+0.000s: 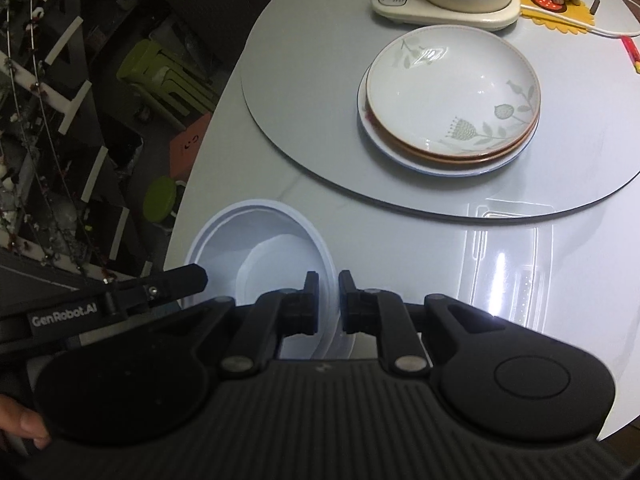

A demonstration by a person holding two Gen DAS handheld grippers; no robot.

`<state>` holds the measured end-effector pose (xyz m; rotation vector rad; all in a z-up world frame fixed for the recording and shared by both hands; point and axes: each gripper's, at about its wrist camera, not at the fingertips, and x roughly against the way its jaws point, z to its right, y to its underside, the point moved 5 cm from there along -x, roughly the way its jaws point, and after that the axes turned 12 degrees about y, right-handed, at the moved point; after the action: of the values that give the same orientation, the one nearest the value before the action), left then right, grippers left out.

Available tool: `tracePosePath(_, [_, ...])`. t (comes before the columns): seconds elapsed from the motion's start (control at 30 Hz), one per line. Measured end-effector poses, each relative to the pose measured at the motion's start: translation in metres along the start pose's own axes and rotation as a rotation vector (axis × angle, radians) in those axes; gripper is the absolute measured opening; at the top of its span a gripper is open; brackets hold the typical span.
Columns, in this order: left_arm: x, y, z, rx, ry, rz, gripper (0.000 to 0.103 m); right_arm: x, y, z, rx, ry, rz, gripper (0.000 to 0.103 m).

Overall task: Organize plates and bowls
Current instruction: 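Carry the pale blue bowl with both grippers to the bowl stack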

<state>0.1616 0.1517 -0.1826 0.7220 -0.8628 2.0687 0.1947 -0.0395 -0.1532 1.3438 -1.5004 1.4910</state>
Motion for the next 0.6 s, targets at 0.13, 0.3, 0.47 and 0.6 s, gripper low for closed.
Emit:
tracePosePath(0.13, [-0.009,0.006,-0.015,-0.002,-0.033,-0.041,0.024,-0.012,0.01,-0.01,0.024,0.02,-0.032,0.014])
tracePosePath(0.3, [-0.021,0.012,-0.023,0.0,-0.056,-0.078,0.024,-0.025,0.015,-0.014,0.043,0.041,-0.052,0.014])
tracePosePath(0.47, [-0.028,0.015,-0.025,0.005,-0.069,-0.099,0.024,-0.034,0.019,-0.012,0.029,0.044,-0.085,0.014])
tracePosePath(0.6, [-0.029,0.015,-0.026,0.024,-0.069,-0.104,0.029,-0.034,0.018,-0.009,0.008,0.023,-0.093,0.014])
